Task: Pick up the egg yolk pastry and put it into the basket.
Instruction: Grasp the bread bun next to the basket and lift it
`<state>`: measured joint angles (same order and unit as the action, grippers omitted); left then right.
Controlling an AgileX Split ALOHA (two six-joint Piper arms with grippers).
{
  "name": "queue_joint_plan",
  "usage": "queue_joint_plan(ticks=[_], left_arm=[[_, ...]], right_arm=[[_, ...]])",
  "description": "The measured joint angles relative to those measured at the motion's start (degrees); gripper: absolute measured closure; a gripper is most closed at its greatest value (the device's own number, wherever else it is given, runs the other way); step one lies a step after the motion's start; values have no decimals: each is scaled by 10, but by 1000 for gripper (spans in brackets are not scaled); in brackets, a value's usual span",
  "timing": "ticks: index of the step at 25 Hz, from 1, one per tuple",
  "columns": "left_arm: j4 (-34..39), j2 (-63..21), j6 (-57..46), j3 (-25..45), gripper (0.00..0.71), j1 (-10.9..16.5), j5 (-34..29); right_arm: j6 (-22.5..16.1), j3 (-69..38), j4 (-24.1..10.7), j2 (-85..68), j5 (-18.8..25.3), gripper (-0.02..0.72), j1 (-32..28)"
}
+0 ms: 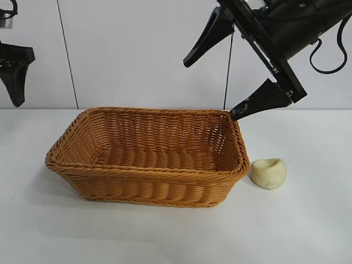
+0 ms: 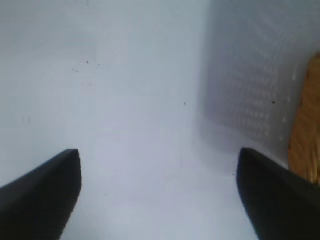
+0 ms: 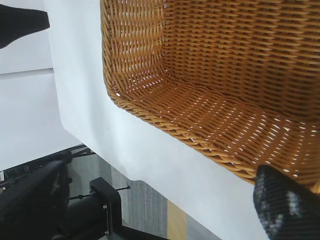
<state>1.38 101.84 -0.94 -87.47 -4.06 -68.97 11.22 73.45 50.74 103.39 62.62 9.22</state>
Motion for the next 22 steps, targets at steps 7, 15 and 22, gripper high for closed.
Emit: queue_joint_plan(ticks=[7, 15, 22], left_arm=[[0, -187, 9, 151, 84, 0, -2], [0, -403, 3, 298, 84, 0, -3], [0, -581, -1, 420, 84, 0, 8]], right_arm=[[0, 0, 0, 0, 0, 10, 0], [0, 0, 0, 0, 0, 10, 0], [0, 0, 0, 0, 0, 10, 0]])
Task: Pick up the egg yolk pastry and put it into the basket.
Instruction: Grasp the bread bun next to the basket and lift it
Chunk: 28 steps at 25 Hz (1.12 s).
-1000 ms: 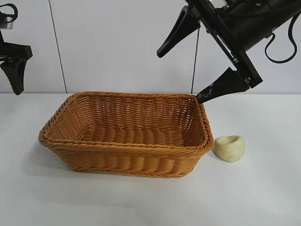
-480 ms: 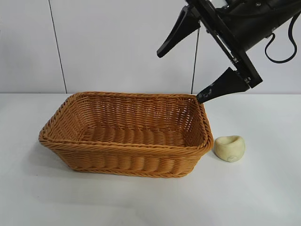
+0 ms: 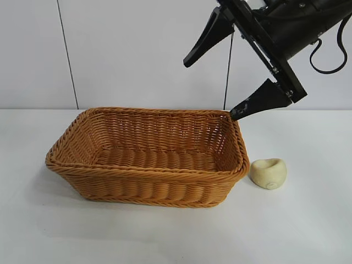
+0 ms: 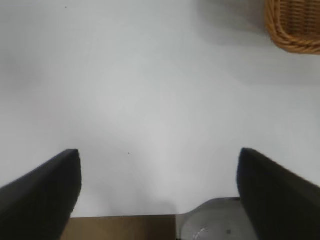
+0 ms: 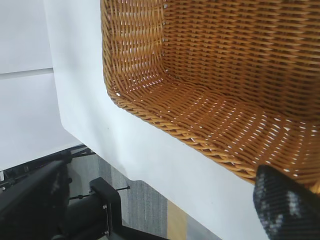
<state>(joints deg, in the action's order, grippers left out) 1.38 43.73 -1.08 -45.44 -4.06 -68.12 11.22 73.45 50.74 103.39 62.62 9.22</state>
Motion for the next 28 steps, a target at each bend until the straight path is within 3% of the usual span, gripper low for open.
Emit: queue_joint_plan(ticks=[9, 21, 25, 28], left_arm=[[-14, -240, -13, 155, 84, 0, 66], [-50, -405, 25, 165, 84, 0, 71], [-50, -438, 26, 165, 84, 0, 71], [-50, -440, 26, 165, 84, 0, 71]], right_arm=[[0, 0, 0, 0, 0, 10, 0], [7, 1, -2, -8, -13, 10, 0], [-6, 5, -36, -18, -16, 10, 0], [-35, 23, -104, -18, -9, 10, 0]])
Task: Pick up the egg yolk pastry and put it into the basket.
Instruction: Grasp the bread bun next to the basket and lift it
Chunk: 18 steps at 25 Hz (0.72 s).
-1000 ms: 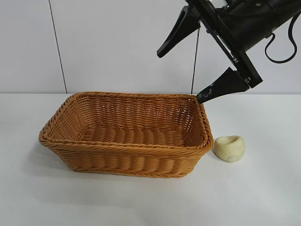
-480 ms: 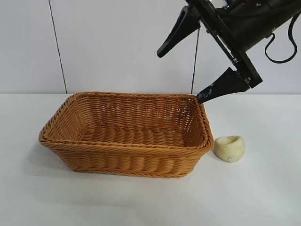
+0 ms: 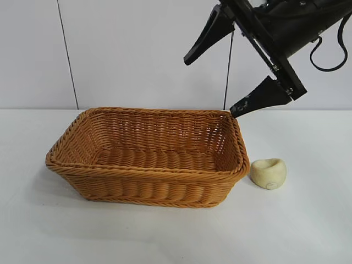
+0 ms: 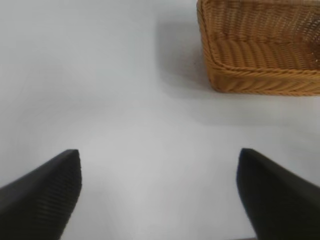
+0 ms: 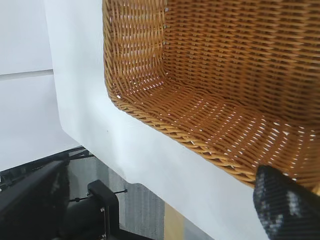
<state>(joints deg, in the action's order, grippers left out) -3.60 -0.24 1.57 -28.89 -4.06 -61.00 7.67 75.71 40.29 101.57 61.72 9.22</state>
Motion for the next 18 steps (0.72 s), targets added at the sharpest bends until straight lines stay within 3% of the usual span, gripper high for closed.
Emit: queue_joint_plan(ticks=[9, 12, 18], left_arm=[[0, 0, 0, 0, 84, 0, 0], [0, 0, 1, 0, 84, 0, 0], [2, 0, 1, 0, 84, 0, 0]], right_arm=[[-91, 92, -238, -2, 71, 10, -1], [-99, 92, -266, 1, 77, 10, -13], [-101, 93, -272, 13, 82, 10, -64]])
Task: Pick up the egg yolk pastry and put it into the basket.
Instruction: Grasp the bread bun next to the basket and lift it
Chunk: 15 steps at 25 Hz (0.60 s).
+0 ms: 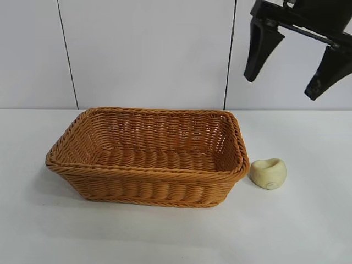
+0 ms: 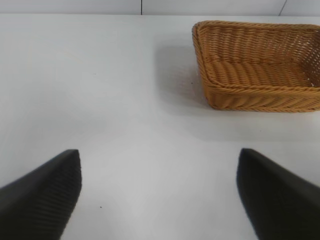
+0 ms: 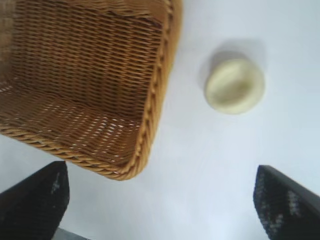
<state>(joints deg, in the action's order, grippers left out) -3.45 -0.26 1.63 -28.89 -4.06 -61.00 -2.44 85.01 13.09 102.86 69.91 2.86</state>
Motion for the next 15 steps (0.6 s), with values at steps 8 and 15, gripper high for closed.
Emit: queue_joint_plan(ticks=[8, 15], left_arm=[[1, 0, 0, 0, 84, 0, 0], [1, 0, 1, 0, 84, 0, 0]], right_arm=[[0, 0, -3, 4, -16, 10, -21], [0, 0, 3, 62, -29, 10, -21]])
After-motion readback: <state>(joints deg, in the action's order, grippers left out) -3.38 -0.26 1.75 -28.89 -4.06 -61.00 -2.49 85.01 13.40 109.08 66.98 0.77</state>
